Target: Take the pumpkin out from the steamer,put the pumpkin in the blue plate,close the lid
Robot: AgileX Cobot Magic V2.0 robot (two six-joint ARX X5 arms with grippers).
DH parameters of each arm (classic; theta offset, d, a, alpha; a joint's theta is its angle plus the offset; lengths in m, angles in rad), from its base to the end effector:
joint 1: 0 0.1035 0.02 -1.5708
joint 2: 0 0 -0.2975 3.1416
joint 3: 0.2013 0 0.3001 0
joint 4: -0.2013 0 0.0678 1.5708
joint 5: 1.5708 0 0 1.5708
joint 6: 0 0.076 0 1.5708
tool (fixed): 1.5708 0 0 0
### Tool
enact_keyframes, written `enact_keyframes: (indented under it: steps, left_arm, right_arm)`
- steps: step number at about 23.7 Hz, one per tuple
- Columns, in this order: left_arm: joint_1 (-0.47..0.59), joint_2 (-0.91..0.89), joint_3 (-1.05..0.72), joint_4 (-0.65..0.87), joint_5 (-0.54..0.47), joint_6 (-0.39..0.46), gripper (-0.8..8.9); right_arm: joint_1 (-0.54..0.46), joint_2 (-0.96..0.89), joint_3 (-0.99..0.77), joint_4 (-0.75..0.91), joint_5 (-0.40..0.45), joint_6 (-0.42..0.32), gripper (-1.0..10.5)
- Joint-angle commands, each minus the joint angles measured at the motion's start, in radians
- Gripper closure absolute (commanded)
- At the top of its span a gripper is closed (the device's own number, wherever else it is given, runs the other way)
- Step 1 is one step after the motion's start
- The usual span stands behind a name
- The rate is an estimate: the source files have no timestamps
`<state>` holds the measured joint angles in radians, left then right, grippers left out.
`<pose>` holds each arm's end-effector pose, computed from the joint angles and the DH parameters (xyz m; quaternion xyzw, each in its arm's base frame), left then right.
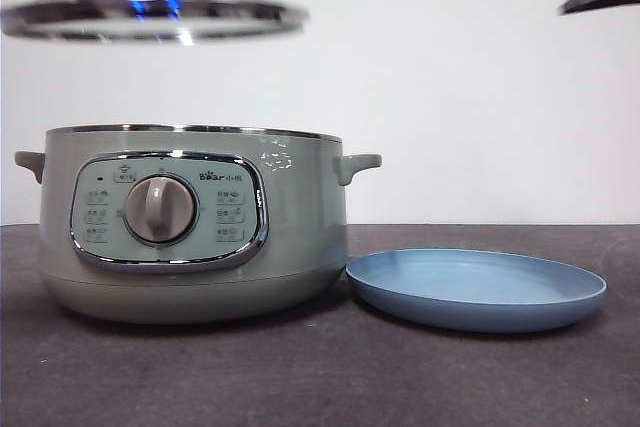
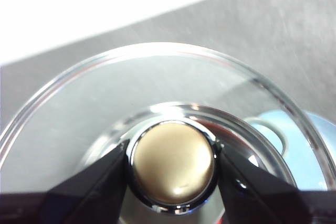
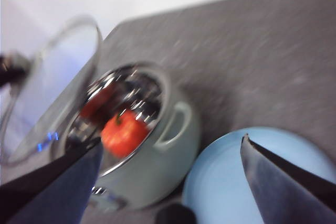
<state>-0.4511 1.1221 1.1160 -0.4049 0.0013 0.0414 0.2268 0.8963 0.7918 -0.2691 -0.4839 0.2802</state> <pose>0.2854 -0.1384 0.3723 0.0652 0.1943 -0.2236 0.9529 0.2441 0.0926 0.3156 0.1522 0.2301 0.3128 0.9089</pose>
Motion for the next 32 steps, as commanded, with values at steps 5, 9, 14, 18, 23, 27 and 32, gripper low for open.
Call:
enact_keyframes:
  steps: [5, 9, 14, 18, 23, 27, 32]
  left_arm:
    - [0.001, -0.178, 0.006, -0.087, -0.152, 0.026, 8.22]
    - [0.002, -0.27, 0.006, -0.152, -0.274, 0.043, 8.22]
    - [0.001, -0.353, 0.006, -0.193, -0.346, 0.045, 8.22]
    - [0.001, -0.428, 0.006, -0.225, -0.419, 0.045, 8.22]
    - [0.001, -0.459, 0.007, -0.251, -0.451, 0.045, 8.22]
    - [0.001, -0.459, 0.007, -0.256, -0.449, 0.045, 8.22]
    - [0.001, -0.459, 0.007, -0.256, -0.446, 0.045, 8.22]
  right_arm:
    - [0.181, 0.188, 0.1, 0.006, 0.007, -0.035, 5.0]
    - [0.293, 0.333, 0.228, -0.03, 0.073, -0.093, 5.0]
    - [0.389, 0.505, 0.419, -0.118, 0.142, -0.187, 4.5]
    - [0.475, 0.703, 0.658, -0.252, 0.253, -0.299, 4.1]
    - [0.554, 0.968, 0.935, -0.407, 0.369, -0.396, 4.0]
    - [0.601, 1.094, 1.006, -0.403, 0.473, -0.476, 4.0]
    - [0.62, 1.195, 1.009, -0.389, 0.517, -0.514, 4.1]
